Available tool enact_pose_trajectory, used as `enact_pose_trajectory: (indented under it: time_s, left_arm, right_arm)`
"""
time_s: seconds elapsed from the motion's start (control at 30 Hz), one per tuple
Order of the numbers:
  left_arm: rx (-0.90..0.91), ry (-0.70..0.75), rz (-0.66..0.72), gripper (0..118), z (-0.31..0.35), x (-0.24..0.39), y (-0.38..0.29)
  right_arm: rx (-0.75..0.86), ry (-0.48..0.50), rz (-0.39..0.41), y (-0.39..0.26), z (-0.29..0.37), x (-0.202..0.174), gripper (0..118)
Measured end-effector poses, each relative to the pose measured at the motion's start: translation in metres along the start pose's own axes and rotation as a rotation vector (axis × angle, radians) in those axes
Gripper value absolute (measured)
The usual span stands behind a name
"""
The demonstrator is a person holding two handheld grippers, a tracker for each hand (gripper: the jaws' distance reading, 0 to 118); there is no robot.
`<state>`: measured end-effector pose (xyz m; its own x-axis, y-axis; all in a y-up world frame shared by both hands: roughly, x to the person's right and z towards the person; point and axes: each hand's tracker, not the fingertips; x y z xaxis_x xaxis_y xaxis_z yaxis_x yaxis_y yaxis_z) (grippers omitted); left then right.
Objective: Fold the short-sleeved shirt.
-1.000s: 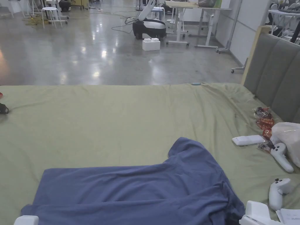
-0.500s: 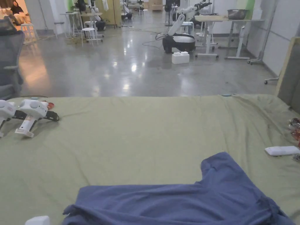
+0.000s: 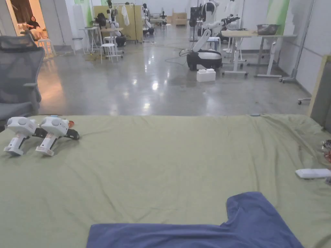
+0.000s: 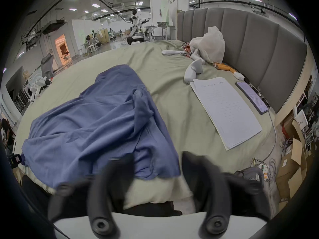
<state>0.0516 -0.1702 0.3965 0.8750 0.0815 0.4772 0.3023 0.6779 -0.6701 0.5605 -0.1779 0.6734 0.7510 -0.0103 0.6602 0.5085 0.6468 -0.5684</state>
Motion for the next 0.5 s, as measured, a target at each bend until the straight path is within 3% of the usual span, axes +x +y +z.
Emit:
enact_pose_trajectory:
  time_s: [0.03, 0.07, 0.2, 0.3, 0.5]
  left_arm:
    - [0.051, 0.009, -0.004, 66, 0.012, 0.0, 0.005]
    - [0.086, 0.025, -0.005, 72, 0.022, 0.001, 0.01]
    - [0.348, 0.082, -0.042, 74, 0.084, 0.014, 0.037]
    - [0.548, 0.048, -0.053, 79, 0.138, 0.033, 0.051]
    - [0.755, 0.072, -0.137, 82, 0.216, 0.076, 0.058]
  right_arm:
    - [0.033, 0.015, -0.015, 0.001, 0.008, 0.003, 68]
    - [0.077, 0.044, -0.028, 0.004, 0.016, 0.005, 69]
    - [0.22, 0.164, -0.031, 0.019, 0.057, 0.007, 68]
    - [0.38, 0.225, 0.023, 0.03, 0.099, -0.004, 68]
    - [0.687, 0.295, 0.106, 0.04, 0.179, -0.035, 68]
